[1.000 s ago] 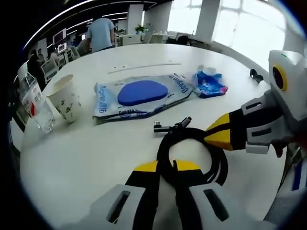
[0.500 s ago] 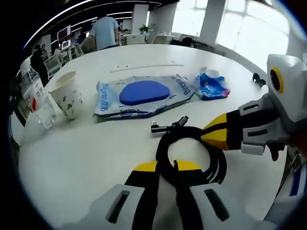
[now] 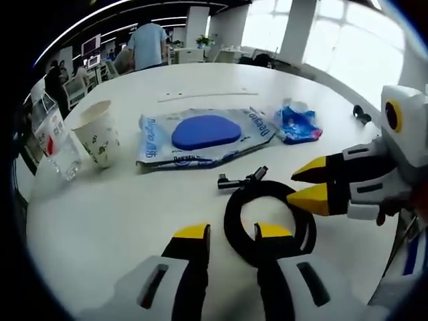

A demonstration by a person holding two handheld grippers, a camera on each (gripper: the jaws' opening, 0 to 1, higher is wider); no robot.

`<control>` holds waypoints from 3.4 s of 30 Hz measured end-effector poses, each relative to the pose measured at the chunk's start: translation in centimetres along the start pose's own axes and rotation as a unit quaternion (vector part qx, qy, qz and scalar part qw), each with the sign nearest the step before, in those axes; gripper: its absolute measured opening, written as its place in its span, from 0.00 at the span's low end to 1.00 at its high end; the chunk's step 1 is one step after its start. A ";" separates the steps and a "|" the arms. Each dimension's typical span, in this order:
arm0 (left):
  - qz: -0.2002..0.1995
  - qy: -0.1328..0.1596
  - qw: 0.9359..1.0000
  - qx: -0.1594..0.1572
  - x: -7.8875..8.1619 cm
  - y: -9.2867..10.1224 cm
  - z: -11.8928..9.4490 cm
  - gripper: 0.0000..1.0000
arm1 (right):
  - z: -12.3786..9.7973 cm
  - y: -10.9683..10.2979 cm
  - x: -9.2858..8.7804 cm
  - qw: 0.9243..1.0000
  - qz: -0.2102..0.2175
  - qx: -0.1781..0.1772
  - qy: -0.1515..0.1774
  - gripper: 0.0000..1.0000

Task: Arrange the tabletop items into an orderly group along one side of the table until the central work area is clear of visible clutter.

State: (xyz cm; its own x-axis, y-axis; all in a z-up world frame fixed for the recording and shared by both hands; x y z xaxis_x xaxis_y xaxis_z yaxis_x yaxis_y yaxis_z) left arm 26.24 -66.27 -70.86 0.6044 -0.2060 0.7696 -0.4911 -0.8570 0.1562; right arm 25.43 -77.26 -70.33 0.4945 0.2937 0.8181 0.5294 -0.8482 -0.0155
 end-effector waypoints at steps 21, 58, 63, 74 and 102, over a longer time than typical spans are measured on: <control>0.011 0.027 0.999 0.025 1.6 -2.6 -2.6 0.47 | -1.8 0.0 1.8 0.999 0.015 -0.026 0.033 0.58; 0.061 0.113 0.991 0.026 3.5 -7.9 -8.6 0.95 | -5.3 0.5 4.5 0.990 0.055 -0.094 0.094 1.00; 0.070 0.118 0.990 0.022 3.0 -8.7 -9.5 0.95 | -6.2 0.7 4.6 0.987 0.046 -0.105 0.109 1.00; 0.077 0.144 0.985 0.048 3.8 -9.3 -11.6 0.98 | -8.1 -0.2 5.2 0.988 0.024 -0.082 0.126 1.00; 0.073 0.215 0.971 0.076 0.4 -7.9 -19.9 1.00 | -13.7 -3.0 0.1 0.970 0.088 -0.121 0.189 1.00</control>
State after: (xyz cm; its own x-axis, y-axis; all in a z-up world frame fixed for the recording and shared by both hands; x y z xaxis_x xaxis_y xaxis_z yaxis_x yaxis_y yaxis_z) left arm 17.92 -50.21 -59.47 0.2010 -0.1423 0.9692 -0.4335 -0.9001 -0.0422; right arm 14.42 -80.77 -62.30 0.2495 -0.0093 0.9683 0.2603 -0.9625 -0.0763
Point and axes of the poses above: the point that each gripper's makers call its tool centre point, and the gripper's own axes: z roughly forward along the fingers, y roughly to its right, x roughly out of its top, the point moved 3 cm from there along -z, roughly backward along the fingers, and after that the axes turned 8 degrees about y, right-handed, at the moved point
